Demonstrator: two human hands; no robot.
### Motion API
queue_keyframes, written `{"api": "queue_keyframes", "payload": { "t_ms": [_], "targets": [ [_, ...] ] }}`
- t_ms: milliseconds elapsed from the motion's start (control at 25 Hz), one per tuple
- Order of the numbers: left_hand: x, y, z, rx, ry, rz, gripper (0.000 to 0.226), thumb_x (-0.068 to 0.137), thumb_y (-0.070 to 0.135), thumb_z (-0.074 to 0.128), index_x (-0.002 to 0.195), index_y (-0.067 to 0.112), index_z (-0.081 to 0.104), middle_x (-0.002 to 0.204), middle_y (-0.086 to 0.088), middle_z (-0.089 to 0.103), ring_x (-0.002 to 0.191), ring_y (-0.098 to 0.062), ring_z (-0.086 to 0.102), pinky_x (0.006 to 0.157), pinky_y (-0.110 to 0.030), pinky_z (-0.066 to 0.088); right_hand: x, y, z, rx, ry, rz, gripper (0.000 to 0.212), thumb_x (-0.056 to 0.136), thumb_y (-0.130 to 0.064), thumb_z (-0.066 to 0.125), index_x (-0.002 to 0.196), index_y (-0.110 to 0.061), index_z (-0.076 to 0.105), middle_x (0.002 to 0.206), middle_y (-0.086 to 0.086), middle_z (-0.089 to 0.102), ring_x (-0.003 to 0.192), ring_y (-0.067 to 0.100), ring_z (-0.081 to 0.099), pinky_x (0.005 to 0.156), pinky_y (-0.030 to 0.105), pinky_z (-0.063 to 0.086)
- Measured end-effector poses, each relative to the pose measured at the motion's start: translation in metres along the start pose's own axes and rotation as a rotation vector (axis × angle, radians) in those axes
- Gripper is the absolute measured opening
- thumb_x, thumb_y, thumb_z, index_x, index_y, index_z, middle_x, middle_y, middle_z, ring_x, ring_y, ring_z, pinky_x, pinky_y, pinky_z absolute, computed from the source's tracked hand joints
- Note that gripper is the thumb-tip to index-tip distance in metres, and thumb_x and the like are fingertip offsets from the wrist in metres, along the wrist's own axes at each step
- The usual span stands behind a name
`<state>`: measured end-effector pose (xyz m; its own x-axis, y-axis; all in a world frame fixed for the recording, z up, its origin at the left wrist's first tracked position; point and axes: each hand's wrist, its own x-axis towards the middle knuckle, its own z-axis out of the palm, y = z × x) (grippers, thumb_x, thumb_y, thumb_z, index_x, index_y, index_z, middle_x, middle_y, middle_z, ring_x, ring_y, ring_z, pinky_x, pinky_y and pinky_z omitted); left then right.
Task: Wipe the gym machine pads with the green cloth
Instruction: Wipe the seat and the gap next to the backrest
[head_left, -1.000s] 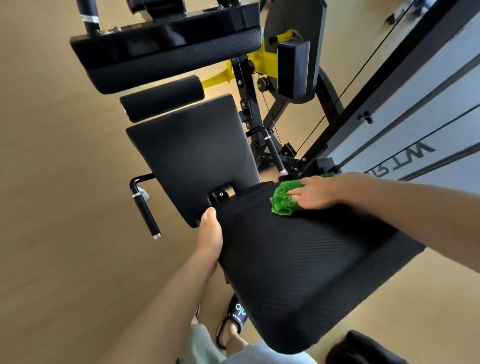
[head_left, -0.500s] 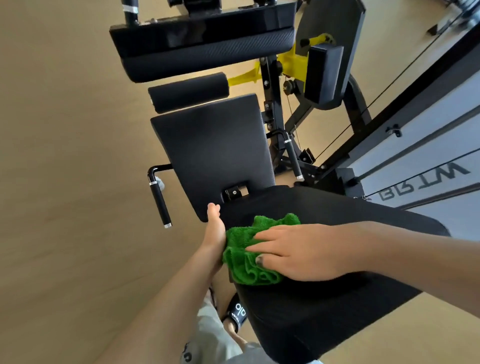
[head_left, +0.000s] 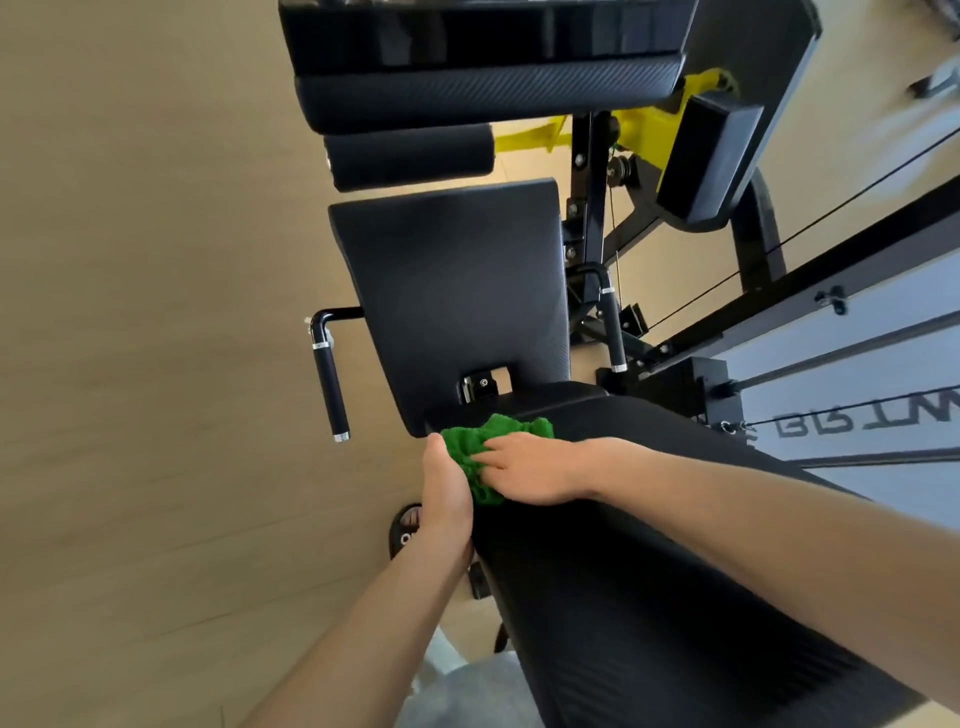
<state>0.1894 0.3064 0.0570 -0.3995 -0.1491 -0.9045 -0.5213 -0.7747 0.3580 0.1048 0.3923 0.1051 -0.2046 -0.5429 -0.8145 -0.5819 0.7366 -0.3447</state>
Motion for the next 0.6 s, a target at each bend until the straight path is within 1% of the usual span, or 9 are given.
{"api": "queue_keyframes", "payload": {
  "t_ms": [80,120,200,240,320,400,480,520,600],
  "targets": [
    [-0.008,0.002,0.006,0.034,0.049,-0.013,0.065,0.102,0.050,0.030,0.127,0.001,0.065,0.122,-0.023,0.069,0.107,-0.034,0.067,0.094,-0.040,0.051,-0.049,-0.001,0.000,0.117,0.057,0.008,0.042,0.109,-0.016,0.025,0.136,0.002,0.052,0.148,0.019,0.046,0.140,0.032,0.036,0.116,0.038,0.022],
    [-0.012,0.003,0.008,0.114,0.081,0.026,0.059,0.103,0.046,0.032,0.122,0.002,0.066,0.111,-0.019,0.070,0.102,-0.032,0.066,0.092,-0.041,0.047,-0.082,0.000,0.003,0.097,0.053,-0.048,0.043,0.109,-0.019,0.026,0.135,0.000,0.054,0.146,0.016,0.049,0.138,0.030,0.038,0.115,0.033,0.022],
    [-0.010,0.004,0.012,0.457,0.133,0.165,0.034,0.105,0.032,0.036,0.092,0.009,0.056,0.088,-0.015,0.058,0.085,-0.029,0.055,0.082,-0.040,0.039,-0.145,0.012,0.008,0.055,0.157,-0.235,0.047,0.106,-0.039,0.029,0.143,-0.023,0.052,0.151,-0.006,0.045,0.141,0.006,0.032,0.113,0.015,0.022],
    [-0.009,0.002,0.013,0.589,0.134,0.207,0.030,0.105,0.028,0.037,0.086,0.007,0.046,0.087,-0.015,0.051,0.085,-0.026,0.050,0.079,-0.038,0.037,-0.169,0.016,0.009,0.043,0.184,-0.261,0.051,0.100,-0.053,0.027,0.146,-0.037,0.043,0.154,-0.021,0.037,0.139,-0.013,0.023,0.109,0.008,0.017],
    [-0.009,0.002,0.011,0.650,0.131,0.179,0.034,0.105,0.033,0.037,0.087,0.009,0.054,0.097,-0.014,0.052,0.094,-0.026,0.052,0.086,-0.038,0.040,-0.185,0.023,0.008,0.015,0.127,-0.263,0.060,0.089,-0.071,0.019,0.146,-0.053,0.025,0.155,-0.035,0.020,0.131,-0.032,0.005,0.107,0.010,0.007],
    [-0.009,0.001,0.009,0.492,0.171,0.117,0.043,0.107,0.039,0.033,0.113,0.009,0.064,0.124,-0.011,0.058,0.119,-0.029,0.055,0.109,-0.038,0.038,-0.152,0.028,0.009,-0.010,0.023,-0.330,0.072,0.086,-0.074,0.012,0.151,-0.045,0.022,0.160,-0.024,0.020,0.137,-0.024,0.004,0.115,0.016,0.003],
    [-0.009,0.001,0.008,0.282,0.165,0.149,0.055,0.110,0.033,0.021,0.140,0.001,0.054,0.148,-0.014,0.053,0.141,-0.030,0.045,0.120,-0.035,0.032,-0.096,0.022,0.013,-0.101,0.013,-0.325,0.076,0.090,-0.068,0.008,0.156,-0.033,0.021,0.165,-0.004,0.021,0.152,0.009,0.010,0.125,0.036,0.007],
    [-0.007,0.000,0.007,0.166,0.183,0.191,0.057,0.111,0.030,0.017,0.138,-0.004,0.054,0.143,-0.019,0.058,0.140,-0.032,0.047,0.115,-0.030,0.038,-0.064,0.022,0.013,-0.114,0.028,-0.298,0.069,0.097,-0.060,0.011,0.157,-0.028,0.023,0.164,0.004,0.023,0.152,0.022,0.015,0.124,0.045,0.012],
    [-0.011,-0.003,0.007,0.011,0.263,0.296,0.054,0.111,0.026,0.019,0.113,-0.003,0.065,0.097,-0.019,0.074,0.108,-0.034,0.060,0.078,-0.019,0.055,-0.016,0.023,0.015,-0.113,0.019,-0.263,0.055,0.107,-0.041,0.017,0.156,-0.021,0.026,0.163,0.011,0.027,0.149,0.032,0.023,0.121,0.048,0.019]
  ]
}}
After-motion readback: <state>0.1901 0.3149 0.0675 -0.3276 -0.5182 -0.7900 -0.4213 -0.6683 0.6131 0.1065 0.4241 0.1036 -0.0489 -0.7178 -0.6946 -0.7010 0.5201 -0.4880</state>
